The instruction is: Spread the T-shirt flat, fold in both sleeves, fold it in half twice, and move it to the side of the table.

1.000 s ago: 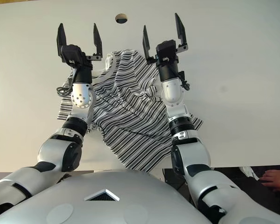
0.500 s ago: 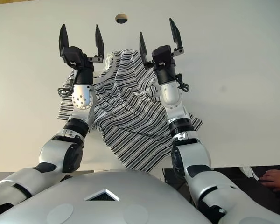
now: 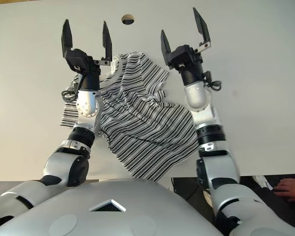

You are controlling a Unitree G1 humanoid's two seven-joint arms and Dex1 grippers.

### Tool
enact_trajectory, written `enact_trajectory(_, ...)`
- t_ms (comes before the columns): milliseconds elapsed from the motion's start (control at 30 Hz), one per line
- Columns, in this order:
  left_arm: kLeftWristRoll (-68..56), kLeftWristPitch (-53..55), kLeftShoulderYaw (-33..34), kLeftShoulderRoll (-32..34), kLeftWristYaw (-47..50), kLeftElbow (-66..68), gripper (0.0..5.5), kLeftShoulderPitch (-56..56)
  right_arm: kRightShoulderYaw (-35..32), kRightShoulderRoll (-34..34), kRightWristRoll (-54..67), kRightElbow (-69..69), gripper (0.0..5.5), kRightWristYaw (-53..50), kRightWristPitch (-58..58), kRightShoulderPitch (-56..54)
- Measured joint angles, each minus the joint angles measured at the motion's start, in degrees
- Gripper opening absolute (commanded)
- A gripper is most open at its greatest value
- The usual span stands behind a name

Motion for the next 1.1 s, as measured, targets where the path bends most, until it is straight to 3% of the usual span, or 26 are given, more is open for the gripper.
enact_trajectory(100, -2.8, 0.8, 0.8, -0.7, -1.5, -2.5, 5.03, 0.0, 8.5, -3.5, -7.7, 1.5, 4.50, 12.4, 4.5, -5.1)
enact_trajectory(200, -3.2, 1.2, 0.7, -1.7, -2.5, -3.2, 5.03, -0.2, 14.7, -2.6, -12.2, 10.2, 4.50, 16.1, 5.9, -12.0)
enact_trajectory(433, -3.2, 1.6, -0.4, -3.5, -5.3, -1.4, 5.03, -2.4, 21.7, 1.0, -15.0, 31.0, 4.50, 8.4, 7.2, -24.2)
enact_trajectory(567, -2.6, 1.5, -0.6, -3.0, -6.1, -1.7, 5.03, -2.4, 21.9, -0.6, -14.5, 36.8, 4.50, 4.8, 7.6, -25.7)
enact_trajectory(800, 8.7, 4.8, -0.2, 6.5, -4.6, -9.2, 5.03, 3.6, 17.8, -14.3, -9.1, 38.8, 4.50, 0.0, 7.3, -18.7)
enact_trajectory(1000, 23.6, 11.6, -2.4, 18.3, -3.4, -16.2, 5.03, 7.2, 14.0, -13.8, -4.5, 35.0, 4.50, -4.7, 7.1, -14.3)
enact_trajectory(1100, 29.1, 12.3, -8.0, 22.0, -7.8, -18.6, 5.03, 8.2, 9.8, -10.9, -1.4, 21.3, 4.50, -9.5, 6.1, -10.8)
